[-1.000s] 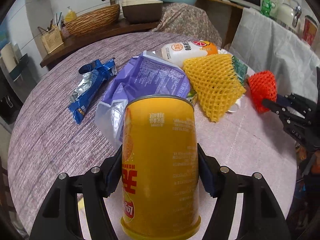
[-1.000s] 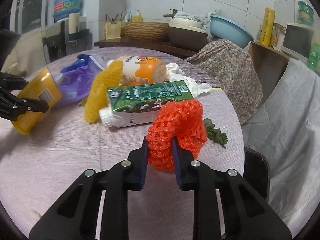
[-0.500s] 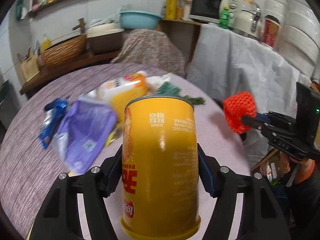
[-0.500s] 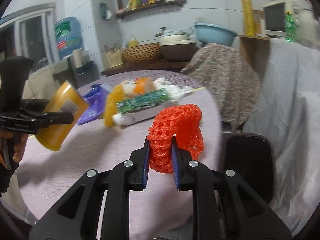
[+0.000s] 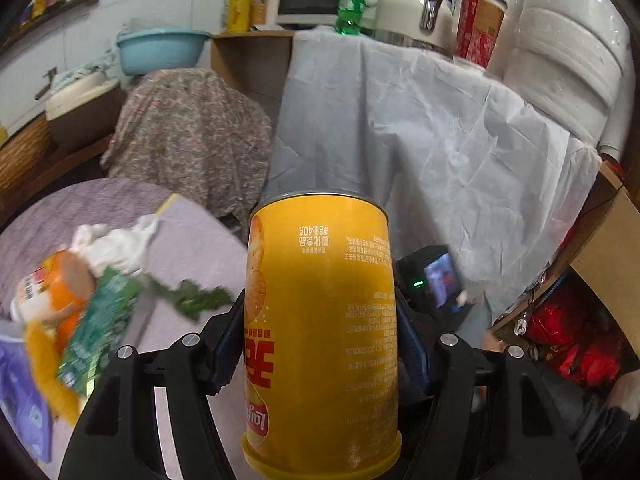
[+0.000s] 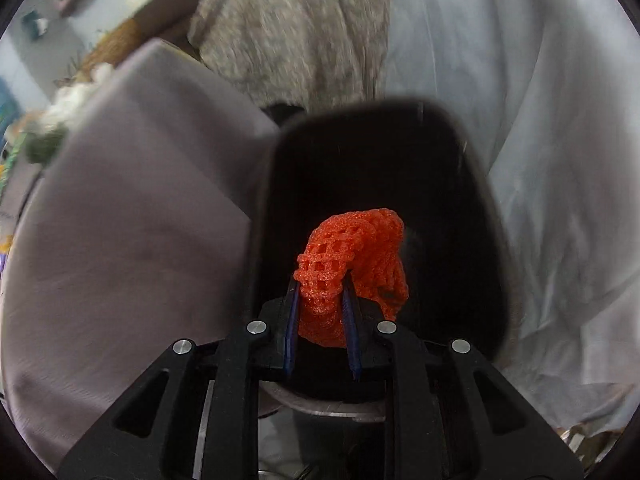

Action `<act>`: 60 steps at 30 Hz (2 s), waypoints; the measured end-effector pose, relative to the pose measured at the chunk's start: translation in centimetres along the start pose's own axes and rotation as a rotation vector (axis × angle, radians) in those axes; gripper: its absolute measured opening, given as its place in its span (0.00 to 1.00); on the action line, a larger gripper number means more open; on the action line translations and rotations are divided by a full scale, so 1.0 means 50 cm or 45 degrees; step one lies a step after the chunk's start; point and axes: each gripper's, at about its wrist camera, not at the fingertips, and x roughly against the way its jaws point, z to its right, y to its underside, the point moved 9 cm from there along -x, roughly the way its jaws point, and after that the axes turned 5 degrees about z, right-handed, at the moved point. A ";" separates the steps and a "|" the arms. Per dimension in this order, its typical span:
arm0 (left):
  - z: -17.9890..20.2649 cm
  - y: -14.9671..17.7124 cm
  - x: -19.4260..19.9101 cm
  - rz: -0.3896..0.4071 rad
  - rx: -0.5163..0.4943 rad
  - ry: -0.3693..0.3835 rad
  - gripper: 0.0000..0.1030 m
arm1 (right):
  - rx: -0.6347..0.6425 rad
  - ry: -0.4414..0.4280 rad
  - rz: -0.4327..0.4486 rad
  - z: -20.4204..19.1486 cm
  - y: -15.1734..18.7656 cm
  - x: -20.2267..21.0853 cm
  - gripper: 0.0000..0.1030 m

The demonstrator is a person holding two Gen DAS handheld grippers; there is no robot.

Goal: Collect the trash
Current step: 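Carry the orange net and yellow can to the black bin and release both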

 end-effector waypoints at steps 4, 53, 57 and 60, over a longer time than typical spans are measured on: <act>0.032 -0.008 -0.082 -0.062 -0.010 -0.019 0.64 | -0.079 -0.003 -0.097 0.034 0.012 -0.070 0.29; 0.085 0.108 -0.545 -0.741 -0.070 -0.389 0.77 | -0.389 0.475 0.841 0.281 0.106 0.354 0.68; 0.133 -0.006 -0.438 -0.566 0.001 -0.206 0.78 | -0.443 0.515 0.867 0.284 0.089 0.398 0.78; 0.169 -0.054 -0.342 -0.447 0.000 -0.075 0.81 | -0.468 0.490 0.874 0.274 0.078 0.414 0.78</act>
